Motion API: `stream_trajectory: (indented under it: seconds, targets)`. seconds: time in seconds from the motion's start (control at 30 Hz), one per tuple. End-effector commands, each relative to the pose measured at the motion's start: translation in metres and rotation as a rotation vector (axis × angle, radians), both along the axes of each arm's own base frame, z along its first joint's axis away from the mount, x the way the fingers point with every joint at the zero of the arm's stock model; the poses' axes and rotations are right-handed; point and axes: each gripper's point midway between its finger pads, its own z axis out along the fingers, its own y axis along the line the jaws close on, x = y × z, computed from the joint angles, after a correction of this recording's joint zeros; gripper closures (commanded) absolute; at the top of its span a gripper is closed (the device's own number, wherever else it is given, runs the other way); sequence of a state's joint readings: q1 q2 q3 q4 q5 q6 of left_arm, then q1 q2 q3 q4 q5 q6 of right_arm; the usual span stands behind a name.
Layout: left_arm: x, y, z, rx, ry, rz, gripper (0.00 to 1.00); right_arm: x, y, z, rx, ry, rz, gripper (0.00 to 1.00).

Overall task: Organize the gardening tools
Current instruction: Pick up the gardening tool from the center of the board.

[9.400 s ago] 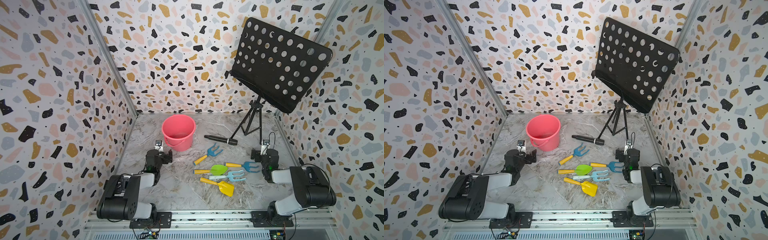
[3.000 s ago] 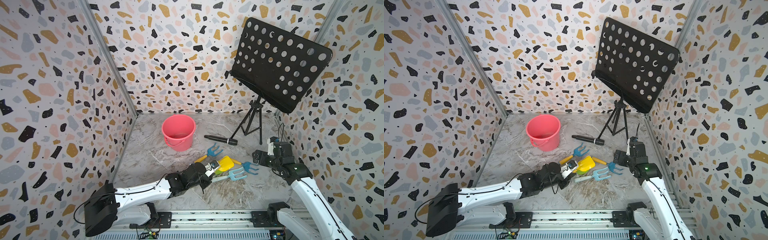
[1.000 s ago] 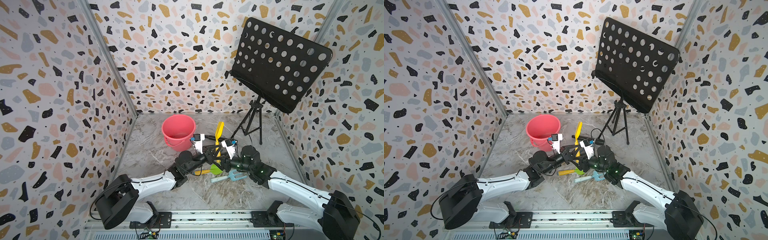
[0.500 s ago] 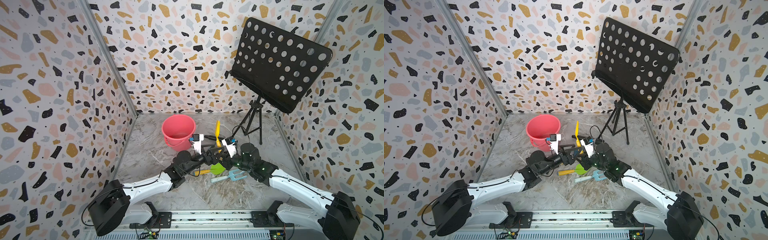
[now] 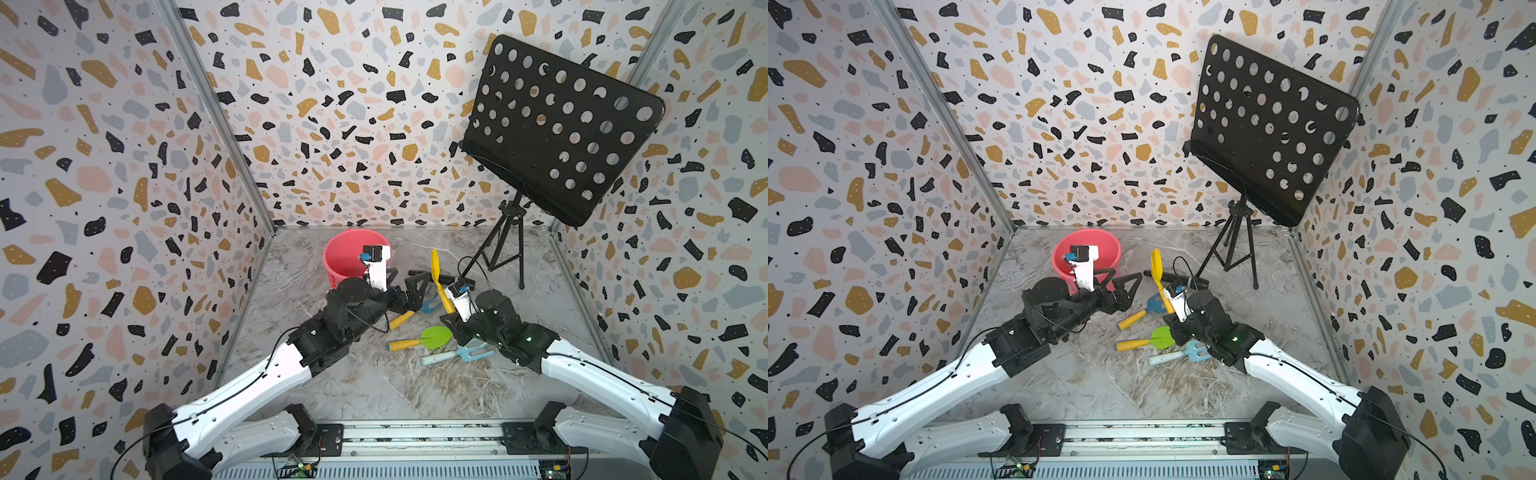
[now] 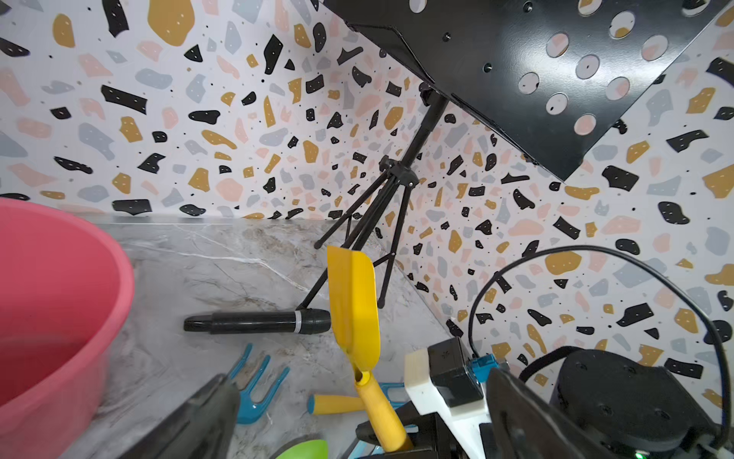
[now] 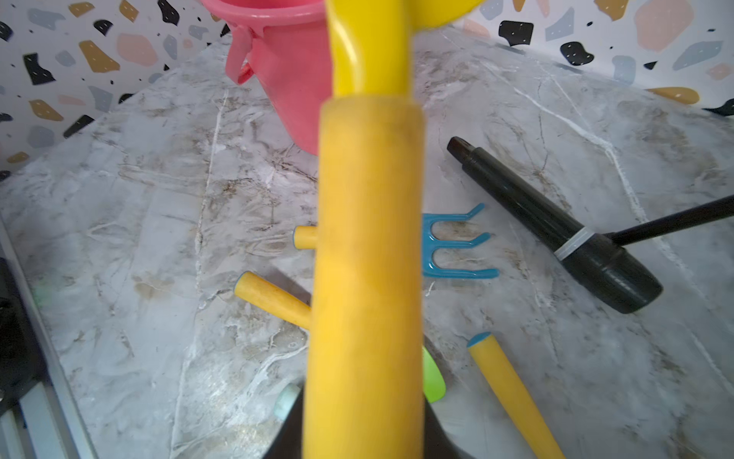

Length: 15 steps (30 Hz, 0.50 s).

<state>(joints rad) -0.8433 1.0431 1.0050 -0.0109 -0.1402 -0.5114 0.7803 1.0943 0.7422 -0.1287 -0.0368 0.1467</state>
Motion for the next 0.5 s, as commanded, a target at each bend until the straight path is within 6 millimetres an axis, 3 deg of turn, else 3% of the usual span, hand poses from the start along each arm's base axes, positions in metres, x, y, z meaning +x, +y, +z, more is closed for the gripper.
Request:
stream_trajectory:
  seconds: [0.0,0.3,0.47]
  targets:
    - [0.004,0.013,-0.013,0.175,0.043,0.034,0.00,0.007,-0.003,0.027,-0.033,-0.108,-0.016,1.00]
    - [0.010,-0.007,-0.009,0.221,0.118,-0.088,0.00,0.005,-0.003,0.025,-0.147,-0.187,-0.015,1.00]
    - [0.014,-0.016,-0.019,0.238,0.151,-0.118,0.02,0.004,0.002,0.025,-0.182,-0.213,-0.005,1.00]
